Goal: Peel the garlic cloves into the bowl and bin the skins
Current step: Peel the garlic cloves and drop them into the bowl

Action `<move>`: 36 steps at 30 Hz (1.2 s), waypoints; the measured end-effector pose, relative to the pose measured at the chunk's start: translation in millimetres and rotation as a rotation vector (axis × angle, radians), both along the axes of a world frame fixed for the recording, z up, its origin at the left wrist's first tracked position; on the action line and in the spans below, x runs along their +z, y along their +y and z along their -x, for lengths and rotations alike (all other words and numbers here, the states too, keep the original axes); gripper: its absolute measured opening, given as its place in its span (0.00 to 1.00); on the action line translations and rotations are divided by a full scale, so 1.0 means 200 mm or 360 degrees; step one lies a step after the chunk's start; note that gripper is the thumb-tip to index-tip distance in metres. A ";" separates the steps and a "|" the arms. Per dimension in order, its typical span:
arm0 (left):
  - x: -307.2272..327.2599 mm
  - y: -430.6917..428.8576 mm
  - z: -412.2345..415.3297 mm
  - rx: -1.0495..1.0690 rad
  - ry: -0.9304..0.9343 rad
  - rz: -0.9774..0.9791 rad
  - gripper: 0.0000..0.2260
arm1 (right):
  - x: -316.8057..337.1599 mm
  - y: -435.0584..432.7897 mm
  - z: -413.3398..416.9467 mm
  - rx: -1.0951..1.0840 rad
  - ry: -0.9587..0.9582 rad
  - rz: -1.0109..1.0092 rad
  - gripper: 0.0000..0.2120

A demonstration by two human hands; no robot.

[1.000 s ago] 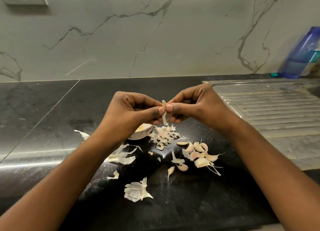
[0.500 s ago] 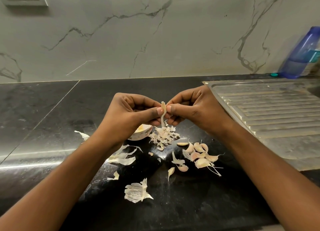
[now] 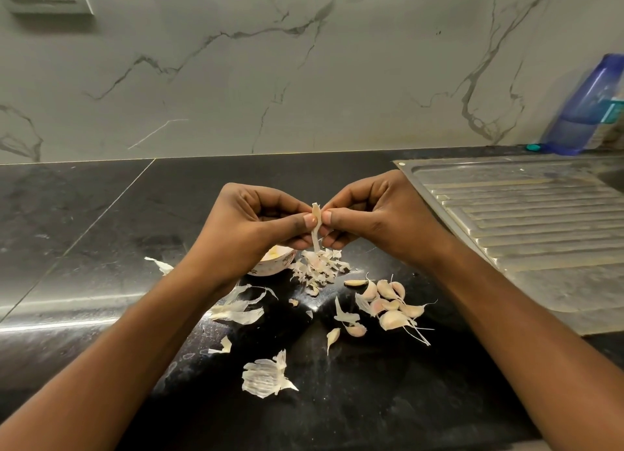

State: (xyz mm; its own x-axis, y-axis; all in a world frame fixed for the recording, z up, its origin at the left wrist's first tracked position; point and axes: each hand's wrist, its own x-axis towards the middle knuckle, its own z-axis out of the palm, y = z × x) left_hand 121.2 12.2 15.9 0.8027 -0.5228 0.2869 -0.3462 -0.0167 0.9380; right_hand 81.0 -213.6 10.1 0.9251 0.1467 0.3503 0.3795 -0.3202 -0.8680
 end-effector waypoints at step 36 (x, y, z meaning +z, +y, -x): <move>0.00 0.00 -0.01 0.0014 0.0007 -0.0032 0.13 | -0.02 0.01 -0.01 -0.0026 -0.0033 0.0018 0.06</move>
State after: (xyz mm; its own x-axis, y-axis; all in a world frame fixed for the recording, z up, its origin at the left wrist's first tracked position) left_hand 122.7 12.5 15.9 0.8084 -0.5216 0.2728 -0.3418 -0.0386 0.9390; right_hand 83.0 -211.6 7.0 0.9200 0.1355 0.3677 0.3918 -0.3366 -0.8563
